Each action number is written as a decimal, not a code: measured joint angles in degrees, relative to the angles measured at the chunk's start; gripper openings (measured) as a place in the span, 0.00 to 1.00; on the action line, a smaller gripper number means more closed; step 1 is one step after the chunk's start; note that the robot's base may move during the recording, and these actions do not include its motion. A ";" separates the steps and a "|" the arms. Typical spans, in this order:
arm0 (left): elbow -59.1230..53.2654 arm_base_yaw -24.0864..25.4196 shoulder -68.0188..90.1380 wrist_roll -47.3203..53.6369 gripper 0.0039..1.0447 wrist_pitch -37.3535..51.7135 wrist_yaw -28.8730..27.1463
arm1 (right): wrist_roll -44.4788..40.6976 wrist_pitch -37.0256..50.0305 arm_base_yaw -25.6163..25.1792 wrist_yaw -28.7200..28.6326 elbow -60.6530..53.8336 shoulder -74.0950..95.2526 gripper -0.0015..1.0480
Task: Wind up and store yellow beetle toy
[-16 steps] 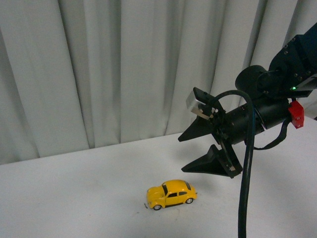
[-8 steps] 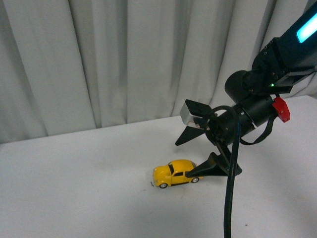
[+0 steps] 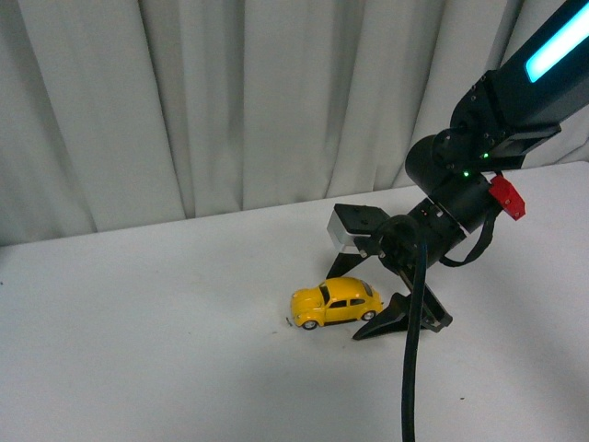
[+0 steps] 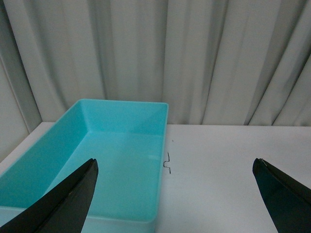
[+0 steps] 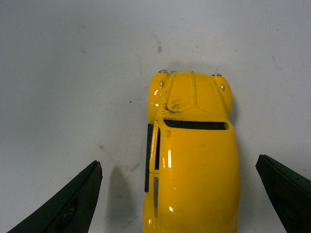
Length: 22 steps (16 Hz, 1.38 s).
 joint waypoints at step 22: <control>0.00 0.00 0.00 0.00 0.94 0.00 0.00 | 0.61 5.14 -3.17 -3.34 -6.29 -1.81 0.37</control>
